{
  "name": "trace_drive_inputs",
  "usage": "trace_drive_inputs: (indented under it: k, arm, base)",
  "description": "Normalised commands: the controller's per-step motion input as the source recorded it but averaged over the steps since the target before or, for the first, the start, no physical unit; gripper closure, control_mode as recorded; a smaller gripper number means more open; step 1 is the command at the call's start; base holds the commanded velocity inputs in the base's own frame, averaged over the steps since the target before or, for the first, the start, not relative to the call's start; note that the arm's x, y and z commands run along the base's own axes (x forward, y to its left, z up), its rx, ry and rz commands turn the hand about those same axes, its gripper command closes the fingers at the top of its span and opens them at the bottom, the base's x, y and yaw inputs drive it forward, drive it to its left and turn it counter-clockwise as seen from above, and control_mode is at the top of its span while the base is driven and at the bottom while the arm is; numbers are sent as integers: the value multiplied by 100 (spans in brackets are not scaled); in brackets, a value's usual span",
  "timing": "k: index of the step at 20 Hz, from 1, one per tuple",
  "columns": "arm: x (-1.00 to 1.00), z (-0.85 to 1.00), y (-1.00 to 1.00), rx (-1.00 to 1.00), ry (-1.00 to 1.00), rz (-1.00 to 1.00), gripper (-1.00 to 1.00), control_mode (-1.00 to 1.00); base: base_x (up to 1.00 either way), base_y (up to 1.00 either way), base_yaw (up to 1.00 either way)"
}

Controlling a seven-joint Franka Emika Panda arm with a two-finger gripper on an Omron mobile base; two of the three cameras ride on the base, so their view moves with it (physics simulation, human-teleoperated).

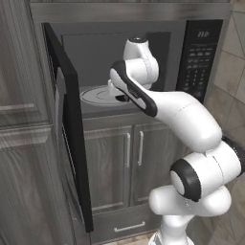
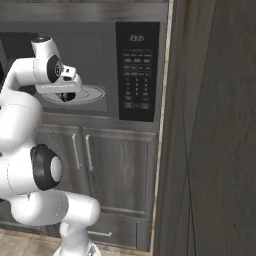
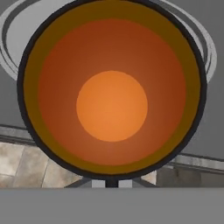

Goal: Place the microwavable item in the microwave. Then, close the microwave door and press the start button.

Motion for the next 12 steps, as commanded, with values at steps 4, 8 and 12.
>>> trace_drive_inputs:
  k: [4, 8, 12]
  arm:
    - [51, -32, 1, 0, 0, 5, 100, -100]
    - [49, -22, 2, 0, 0, 3, 100, -100]
    - [41, -16, 6, -1, 0, 2, 100, -100]
  base:
    - [0, 0, 0]
    - [0, 0, 0]
    - [0, 0, 0]
